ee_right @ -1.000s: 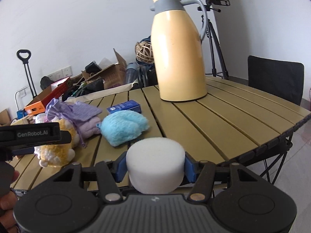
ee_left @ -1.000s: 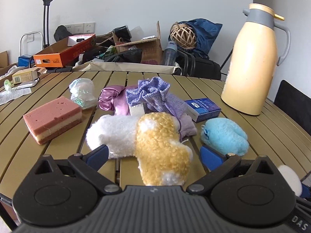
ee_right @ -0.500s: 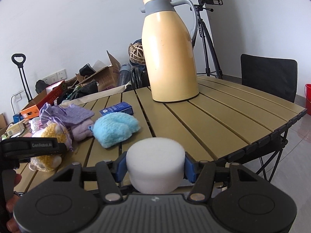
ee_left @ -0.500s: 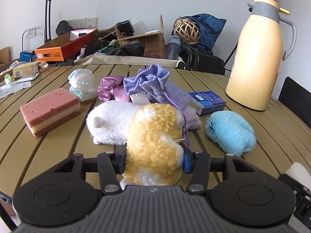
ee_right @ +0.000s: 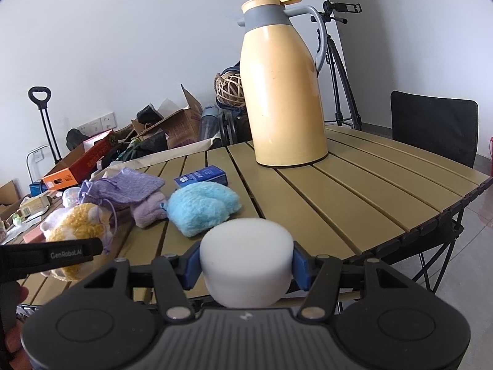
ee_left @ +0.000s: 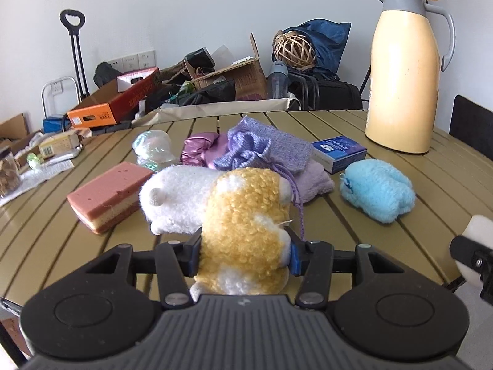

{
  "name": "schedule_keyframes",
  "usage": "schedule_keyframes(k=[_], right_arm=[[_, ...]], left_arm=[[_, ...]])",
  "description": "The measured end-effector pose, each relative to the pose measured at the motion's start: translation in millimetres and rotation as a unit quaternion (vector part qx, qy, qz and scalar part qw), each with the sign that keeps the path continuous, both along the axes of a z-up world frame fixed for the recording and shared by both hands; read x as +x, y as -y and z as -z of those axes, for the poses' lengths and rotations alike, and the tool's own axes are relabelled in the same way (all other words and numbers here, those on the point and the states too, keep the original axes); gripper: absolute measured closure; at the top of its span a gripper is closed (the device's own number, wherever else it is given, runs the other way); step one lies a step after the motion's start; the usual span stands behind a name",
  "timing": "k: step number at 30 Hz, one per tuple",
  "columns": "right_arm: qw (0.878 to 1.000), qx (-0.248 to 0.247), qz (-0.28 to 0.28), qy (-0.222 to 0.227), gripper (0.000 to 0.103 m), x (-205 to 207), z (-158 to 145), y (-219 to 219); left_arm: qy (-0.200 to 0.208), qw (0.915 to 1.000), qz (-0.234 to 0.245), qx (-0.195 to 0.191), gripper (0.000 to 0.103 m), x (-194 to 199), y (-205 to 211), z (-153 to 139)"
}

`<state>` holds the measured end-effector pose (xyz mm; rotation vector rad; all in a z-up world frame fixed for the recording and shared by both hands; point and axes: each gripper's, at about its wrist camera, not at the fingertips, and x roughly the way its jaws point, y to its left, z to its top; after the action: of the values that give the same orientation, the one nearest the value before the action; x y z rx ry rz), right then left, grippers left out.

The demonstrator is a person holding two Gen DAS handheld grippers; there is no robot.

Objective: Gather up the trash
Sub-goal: 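Carry the foam cylinder and plush toy with both tools down to the black bin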

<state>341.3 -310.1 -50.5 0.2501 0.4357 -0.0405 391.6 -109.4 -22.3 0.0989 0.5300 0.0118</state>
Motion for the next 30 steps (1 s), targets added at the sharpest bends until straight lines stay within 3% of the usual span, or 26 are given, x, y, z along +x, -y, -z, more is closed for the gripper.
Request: schedule_keyframes(k=[8, 30], right_arm=[[1.0, -0.012, -0.012, 0.013, 0.046, -9, -3, -12], [0.997, -0.025, -0.055, 0.049, 0.046, -63, -32, -45]], left_arm=[[0.022, 0.999, -0.018, 0.035, 0.052, -19, -9, -2], [0.055, 0.9972, -0.041, 0.031, 0.052, -102, -42, -46]])
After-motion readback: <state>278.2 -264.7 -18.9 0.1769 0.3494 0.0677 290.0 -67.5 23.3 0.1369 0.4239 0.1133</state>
